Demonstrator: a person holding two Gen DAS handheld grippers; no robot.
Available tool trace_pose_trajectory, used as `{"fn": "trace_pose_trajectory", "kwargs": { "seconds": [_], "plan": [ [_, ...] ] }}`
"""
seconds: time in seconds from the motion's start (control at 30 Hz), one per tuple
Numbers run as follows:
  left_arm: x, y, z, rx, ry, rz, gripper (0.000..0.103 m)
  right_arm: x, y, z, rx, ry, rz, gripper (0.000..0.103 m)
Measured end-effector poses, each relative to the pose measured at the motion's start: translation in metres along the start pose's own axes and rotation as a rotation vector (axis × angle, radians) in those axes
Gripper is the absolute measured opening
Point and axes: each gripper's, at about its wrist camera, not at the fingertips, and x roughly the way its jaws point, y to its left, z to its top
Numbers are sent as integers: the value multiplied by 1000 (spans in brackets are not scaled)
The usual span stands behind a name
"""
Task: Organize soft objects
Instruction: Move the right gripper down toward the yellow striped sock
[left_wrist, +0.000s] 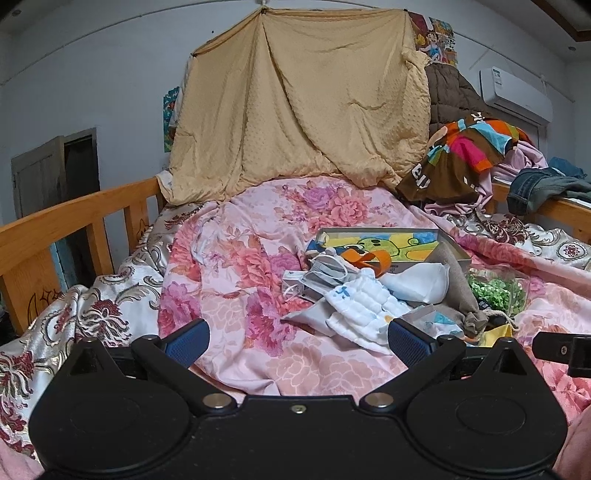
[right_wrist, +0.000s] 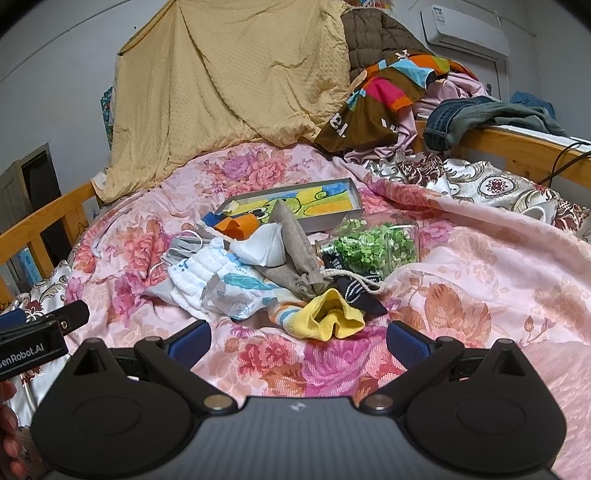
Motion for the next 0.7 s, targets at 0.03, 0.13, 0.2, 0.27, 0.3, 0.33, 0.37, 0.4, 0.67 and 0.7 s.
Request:
{"fn": "trace_pose_trajectory", "kwargs": {
  "seconds": [0.03,0.13,0.2,0.27,0.3,0.33,0.37,0.4,0.67,0.7],
  "plan": [
    [0,0,-1,-8,5,-7,102,1,1,-1,2,6,1,103],
    [2,1,-2,-30,21,-18,102,2,-4,1,20,19,8,103],
    [4,2,-2,-48,33,-28,102,3,-7,1,36,25,12,103],
    [6,3,-2,-73,54,-39,102,4,-9,1,57,30,17,103],
    [8,4,-2,-88,67,-47,102,5,-11,2,67,33,20,103],
    [10,4,-1,-103,80,-55,102,5,-13,2,77,35,21,103],
    [12,4,-1,-118,94,-64,102,5,-14,2,84,37,21,103],
    [14,4,0,-128,100,-70,102,5,-15,3,90,43,20,103],
    [39,-17,1,-49,92,-64,102,39,-22,13,155,197,62,103],
    [44,-17,1,-43,98,-64,102,45,-23,14,153,206,74,103]
  ]
}}
